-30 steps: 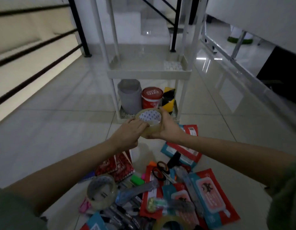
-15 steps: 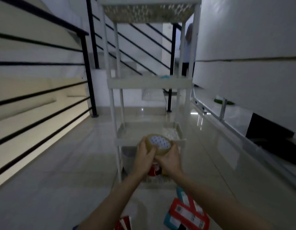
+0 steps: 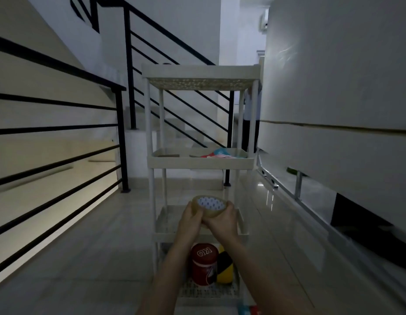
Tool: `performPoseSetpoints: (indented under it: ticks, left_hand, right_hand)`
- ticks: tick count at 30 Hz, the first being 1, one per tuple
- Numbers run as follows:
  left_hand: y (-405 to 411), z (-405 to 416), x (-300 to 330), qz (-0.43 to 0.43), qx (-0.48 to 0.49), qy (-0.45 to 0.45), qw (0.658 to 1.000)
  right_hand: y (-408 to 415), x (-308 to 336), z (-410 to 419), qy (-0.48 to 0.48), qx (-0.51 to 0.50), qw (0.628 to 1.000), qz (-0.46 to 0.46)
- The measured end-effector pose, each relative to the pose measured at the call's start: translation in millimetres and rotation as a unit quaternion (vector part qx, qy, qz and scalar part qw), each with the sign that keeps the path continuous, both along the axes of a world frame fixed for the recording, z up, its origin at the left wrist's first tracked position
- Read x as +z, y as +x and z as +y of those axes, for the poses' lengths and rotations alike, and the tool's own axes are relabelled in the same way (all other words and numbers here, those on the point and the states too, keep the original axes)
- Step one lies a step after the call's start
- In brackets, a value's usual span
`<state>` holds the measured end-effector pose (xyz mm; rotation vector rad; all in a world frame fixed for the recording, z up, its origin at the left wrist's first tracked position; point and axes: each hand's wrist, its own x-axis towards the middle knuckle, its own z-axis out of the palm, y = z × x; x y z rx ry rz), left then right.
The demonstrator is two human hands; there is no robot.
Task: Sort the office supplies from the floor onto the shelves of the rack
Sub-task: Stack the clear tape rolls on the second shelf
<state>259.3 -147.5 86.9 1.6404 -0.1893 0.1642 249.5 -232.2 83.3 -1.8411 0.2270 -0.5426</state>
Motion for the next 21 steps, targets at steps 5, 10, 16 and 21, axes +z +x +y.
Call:
performPoseSetpoints:
  ticks: [5,10,16,21]
  left_hand:
    - [1,-7,-18,0.017,-0.018,0.013,1.000]
    - [14,-11,-22,-0.005,-0.021,0.017,1.000]
    - [33,-12,-40,0.017,0.018,0.046,0.999]
    - [42,-12,-51,0.015,0.005,0.094,0.995]
  right_hand:
    - [14,-34,-3,0.055,-0.046,0.997,-0.008]
    - [22,-28,-16,0.012,-0.040,0.999,-0.029]
    - [37,-39,-19,-0.009,-0.042,0.999,-0.027]
    - [45,-47,-21,-0.040,-0.047,0.998,-0.011]
